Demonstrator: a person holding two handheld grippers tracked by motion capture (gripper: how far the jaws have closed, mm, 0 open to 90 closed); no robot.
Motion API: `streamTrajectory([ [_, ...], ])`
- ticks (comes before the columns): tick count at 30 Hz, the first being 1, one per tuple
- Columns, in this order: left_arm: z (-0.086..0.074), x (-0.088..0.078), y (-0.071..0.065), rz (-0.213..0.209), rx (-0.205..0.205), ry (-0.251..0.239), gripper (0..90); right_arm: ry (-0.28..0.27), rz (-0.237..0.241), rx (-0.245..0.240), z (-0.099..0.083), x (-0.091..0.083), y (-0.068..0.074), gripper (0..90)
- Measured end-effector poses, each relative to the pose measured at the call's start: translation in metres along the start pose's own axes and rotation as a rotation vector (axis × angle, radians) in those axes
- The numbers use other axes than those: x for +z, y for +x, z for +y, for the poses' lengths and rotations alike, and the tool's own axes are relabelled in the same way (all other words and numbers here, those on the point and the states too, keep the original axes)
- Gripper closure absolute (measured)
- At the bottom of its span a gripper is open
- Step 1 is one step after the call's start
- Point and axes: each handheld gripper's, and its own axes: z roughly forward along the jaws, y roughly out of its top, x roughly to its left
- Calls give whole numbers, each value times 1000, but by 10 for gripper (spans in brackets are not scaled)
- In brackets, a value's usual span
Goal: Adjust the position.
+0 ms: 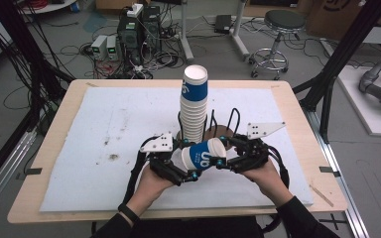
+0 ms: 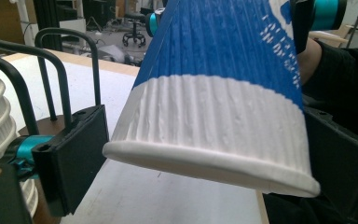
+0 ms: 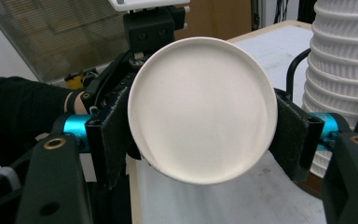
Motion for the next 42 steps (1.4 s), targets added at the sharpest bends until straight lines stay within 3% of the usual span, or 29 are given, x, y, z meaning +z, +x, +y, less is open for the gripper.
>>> streamTrajectory([
  [4, 1, -2, 0, -17, -6, 2, 151, -17, 9, -1, -1, -1, 0, 302],
  [11, 6, -6, 0, -30, 14, 26, 188, -28, 52, 32, -4, -2, -6, 302],
  [18, 15, -8, -2, -17, 38, 102, 199, 10, 50, 19, -3, -3, -5, 276],
  [21, 18, -9, -2, -17, 51, 148, 201, 65, -25, -43, 0, -3, -1, 216],
  [27, 24, -5, -5, -1, 106, 289, 204, 222, -73, -198, 9, 0, 11, 212],
  [30, 27, -4, -7, -2, 128, 331, 206, 275, -89, -251, 9, 5, 16, 235],
  [32, 27, -4, -9, 0, 131, 334, 205, 301, -89, -267, 7, 7, 15, 271],
  [38, 28, -5, -8, -24, 106, 296, 195, 274, -40, -240, 6, 2, 10, 280],
  [42, 29, -6, -8, -36, 110, 292, 196, 277, -12, -229, 6, 2, 8, 293],
])
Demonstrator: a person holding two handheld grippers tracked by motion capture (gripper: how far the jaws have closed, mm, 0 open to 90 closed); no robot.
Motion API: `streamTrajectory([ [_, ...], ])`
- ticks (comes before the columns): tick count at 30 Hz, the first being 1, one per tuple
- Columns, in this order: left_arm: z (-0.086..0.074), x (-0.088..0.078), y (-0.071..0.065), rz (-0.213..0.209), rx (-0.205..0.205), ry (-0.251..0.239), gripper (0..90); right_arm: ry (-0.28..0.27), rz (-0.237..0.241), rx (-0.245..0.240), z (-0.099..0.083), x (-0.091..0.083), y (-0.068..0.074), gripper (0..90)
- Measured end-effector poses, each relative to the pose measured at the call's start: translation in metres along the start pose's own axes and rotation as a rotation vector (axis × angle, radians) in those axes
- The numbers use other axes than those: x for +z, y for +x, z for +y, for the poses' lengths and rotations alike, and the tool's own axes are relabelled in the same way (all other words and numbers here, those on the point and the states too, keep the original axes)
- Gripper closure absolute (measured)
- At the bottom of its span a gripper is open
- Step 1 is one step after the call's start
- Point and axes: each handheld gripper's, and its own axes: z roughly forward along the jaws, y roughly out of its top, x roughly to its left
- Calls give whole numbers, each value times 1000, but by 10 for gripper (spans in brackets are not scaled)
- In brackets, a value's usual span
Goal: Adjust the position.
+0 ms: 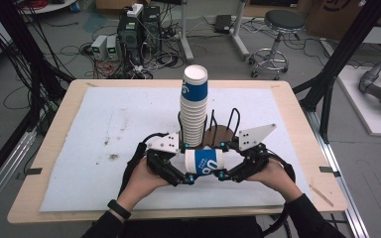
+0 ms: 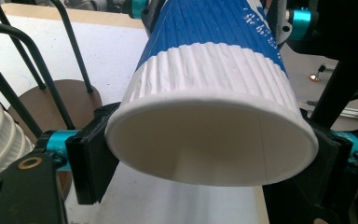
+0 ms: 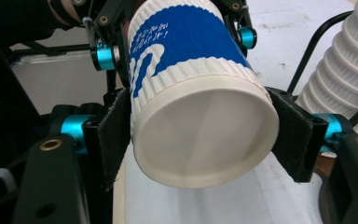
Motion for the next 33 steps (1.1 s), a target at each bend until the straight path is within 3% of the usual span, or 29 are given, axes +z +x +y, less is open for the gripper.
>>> streamTrajectory([
  [3, 0, -1, 0, -9, -8, -22, 196, -14, 11, -5, -1, -2, -1, 303],
  [5, 0, -2, 0, -7, -14, -66, 178, -44, 27, 8, -1, -4, -2, 305],
  [9, -5, -5, 4, -30, -67, -216, 135, -114, 39, 41, -6, -6, -4, 307],
  [11, -6, -6, 5, -33, -83, -233, 134, -146, 50, 53, -8, -6, -6, 308],
  [15, -5, -10, 5, -31, -74, -237, 169, -174, 59, 60, -11, -4, -6, 308],
  [18, -3, -12, 5, -36, -72, -205, 190, -149, 73, 71, -13, -1, -7, 307],
  [24, 3, -11, 2, -15, -32, -123, 205, -78, 47, 58, -12, 4, -4, 271],
  [28, 7, -9, -1, -8, -4, -44, 205, 60, 0, -12, -2, 10, 1, 211],
  [31, 11, -7, -3, -7, 33, 4, 206, 108, -22, -65, 4, 16, 8, 211],
  [33, 13, -7, -4, -2, 42, 21, 206, 136, -24, -72, 5, 21, 10, 215],
])
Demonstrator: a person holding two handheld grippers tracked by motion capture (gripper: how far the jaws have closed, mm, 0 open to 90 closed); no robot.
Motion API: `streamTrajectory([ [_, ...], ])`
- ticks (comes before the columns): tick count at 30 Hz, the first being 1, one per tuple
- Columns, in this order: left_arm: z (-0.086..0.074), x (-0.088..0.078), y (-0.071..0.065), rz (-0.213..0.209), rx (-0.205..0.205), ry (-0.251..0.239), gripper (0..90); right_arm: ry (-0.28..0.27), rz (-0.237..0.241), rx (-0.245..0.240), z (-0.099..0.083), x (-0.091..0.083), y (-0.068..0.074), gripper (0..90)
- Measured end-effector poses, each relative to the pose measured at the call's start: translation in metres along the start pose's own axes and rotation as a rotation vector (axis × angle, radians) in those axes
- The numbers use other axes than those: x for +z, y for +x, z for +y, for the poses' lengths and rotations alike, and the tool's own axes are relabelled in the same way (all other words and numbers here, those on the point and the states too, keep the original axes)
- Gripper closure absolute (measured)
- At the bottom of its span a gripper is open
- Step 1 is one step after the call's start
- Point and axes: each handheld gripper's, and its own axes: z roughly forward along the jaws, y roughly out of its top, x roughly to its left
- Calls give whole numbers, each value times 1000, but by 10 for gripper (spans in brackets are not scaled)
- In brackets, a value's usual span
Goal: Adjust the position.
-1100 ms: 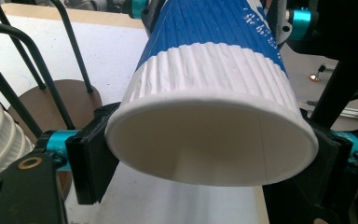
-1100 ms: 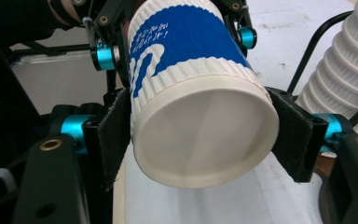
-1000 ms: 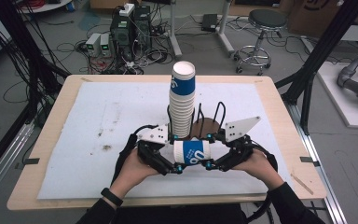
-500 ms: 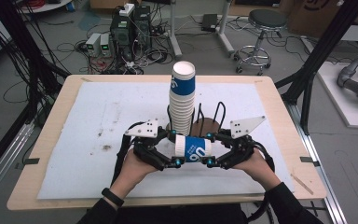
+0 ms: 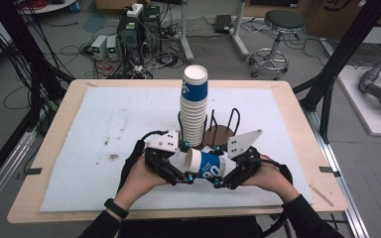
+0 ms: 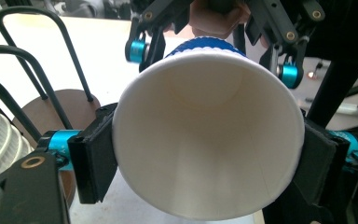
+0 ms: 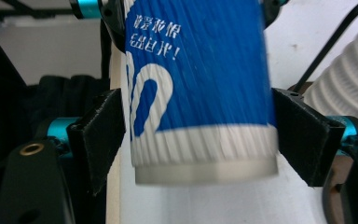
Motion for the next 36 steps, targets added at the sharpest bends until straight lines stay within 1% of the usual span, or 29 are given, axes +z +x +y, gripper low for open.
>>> streamTrajectory([
  [1, 1, 0, -1, 1, 5, 8, 205, 13, -7, -9, 0, 2, 0, 256],
  [2, 1, 0, -1, -2, 7, 11, 205, 26, -2, -20, 0, 4, 1, 291],
  [3, 2, 0, -1, 4, 14, 5, 204, 26, -1, -27, -1, 4, 1, 295],
  [4, 1, 0, -1, 5, 10, -5, 194, 14, -2, -28, -2, 4, 0, 297],
  [6, 0, -2, -1, 15, 2, -52, 179, -3, 3, -24, -3, 3, -1, 297],
  [7, -1, -3, -1, 26, -8, -85, 170, -22, 2, -20, -3, 1, -2, 297],
  [8, -2, -3, -1, 40, -22, -122, 145, -49, 5, -4, -4, 0, -2, 298],
  [9, -3, -5, 0, 51, -33, -148, 116, -77, 6, 7, -6, -1, -4, 298],
  [10, -5, -6, 1, 60, -55, -185, 95, -103, 10, 18, -8, -3, -5, 299],
  [11, -7, -6, 2, 64, -67, -203, 71, -140, 16, 35, -10, -5, -7, 299],
  [14, -11, -8, 5, 34, -102, -266, 69, -195, 22, 72, -13, -9, -10, 299],
  [16, -12, -7, 5, 27, -118, -299, 69, -226, 31, 86, -14, -10, -11, 298],
  [18, -11, -6, 6, 19, -124, -317, 69, -255, 36, 98, -15, -9, -11, 298],
  [20, -10, -4, 5, 23, -127, -334, 69, -279, 42, 103, -15, -9, -10, 299],
  [22, -9, -2, 6, 16, -132, -344, 69, -290, 49, 101, -15, -7, -10, 298],
  [24, -9, -2, 7, 8, -144, -357, 70, -291, 45, 97, -15, -6, -9, 299],
  [25, -9, -2, 8, -10, -143, -364, 80, -295, 45, 102, -15, -6, -8, 299],
  [26, -9, -2, 8, -33, -142, -377, 118, -298, 44, 101, -15, -6, -8, 298],
  [27, -9, -2, 9, -39, -139, -383, 172, -301, 41, 102, -15, -6, -9, 298],
  [32, -8, -3, 10, -45, -142, -371, 199, -307, 45, 114, -16, -5, -9, 298],
  [35, -6, -3, 10, -43, -134, -347, 204, -295, 44, 118, -16, -4, -9, 289],
  [36, -5, -4, 10, -34, -127, -335, 204, -284, 44, 114, -16, -4, -9, 282],
])
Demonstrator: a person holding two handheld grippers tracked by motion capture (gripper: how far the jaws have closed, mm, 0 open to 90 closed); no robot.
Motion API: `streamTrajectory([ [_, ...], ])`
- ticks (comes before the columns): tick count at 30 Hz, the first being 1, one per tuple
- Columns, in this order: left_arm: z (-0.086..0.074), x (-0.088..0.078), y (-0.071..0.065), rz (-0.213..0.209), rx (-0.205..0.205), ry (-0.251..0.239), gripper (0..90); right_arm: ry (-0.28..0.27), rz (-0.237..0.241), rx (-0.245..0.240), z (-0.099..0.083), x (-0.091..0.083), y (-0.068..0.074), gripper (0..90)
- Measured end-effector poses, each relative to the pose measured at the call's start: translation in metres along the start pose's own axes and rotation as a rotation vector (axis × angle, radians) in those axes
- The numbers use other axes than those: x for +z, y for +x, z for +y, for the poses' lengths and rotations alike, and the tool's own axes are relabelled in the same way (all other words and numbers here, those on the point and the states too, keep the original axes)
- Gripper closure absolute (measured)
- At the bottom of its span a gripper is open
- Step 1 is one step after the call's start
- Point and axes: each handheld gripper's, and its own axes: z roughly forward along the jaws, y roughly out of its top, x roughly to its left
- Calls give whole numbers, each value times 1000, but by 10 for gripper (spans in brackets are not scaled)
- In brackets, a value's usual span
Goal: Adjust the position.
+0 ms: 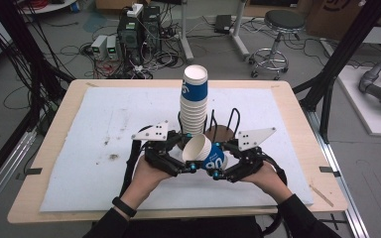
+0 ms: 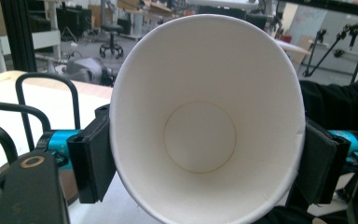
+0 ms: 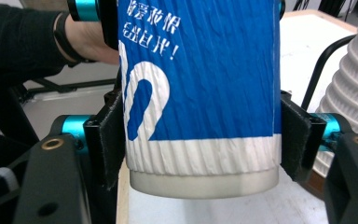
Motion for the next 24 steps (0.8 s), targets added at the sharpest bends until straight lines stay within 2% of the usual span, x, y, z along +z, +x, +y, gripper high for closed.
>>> streamTrajectory([
  [2, 3, -1, 0, 11, 17, 33, 206, 41, -24, -11, 1, 0, 1, 226],
  [6, 10, -2, -1, 37, 59, 126, 209, 123, -55, -52, 6, 3, 4, 219],
  [14, 19, 5, -7, 41, 127, 281, 213, 206, -88, -77, 5, 14, 6, 220],
  [16, 21, 7, -8, 32, 134, 288, 213, 217, -80, -79, 4, 18, 6, 250],
  [17, 22, 8, -9, 31, 139, 287, 213, 220, -67, -80, 3, 19, 7, 301],
  [19, 23, 8, -10, 37, 141, 270, 207, 210, -54, -89, 3, 20, 7, 305],
  [21, 23, 8, -11, 43, 129, 216, 180, 175, -50, -84, 3, 17, 6, 305],
  [24, 22, 8, -12, 44, 116, 117, 153, 96, -41, -60, 3, 11, 5, 305],
])
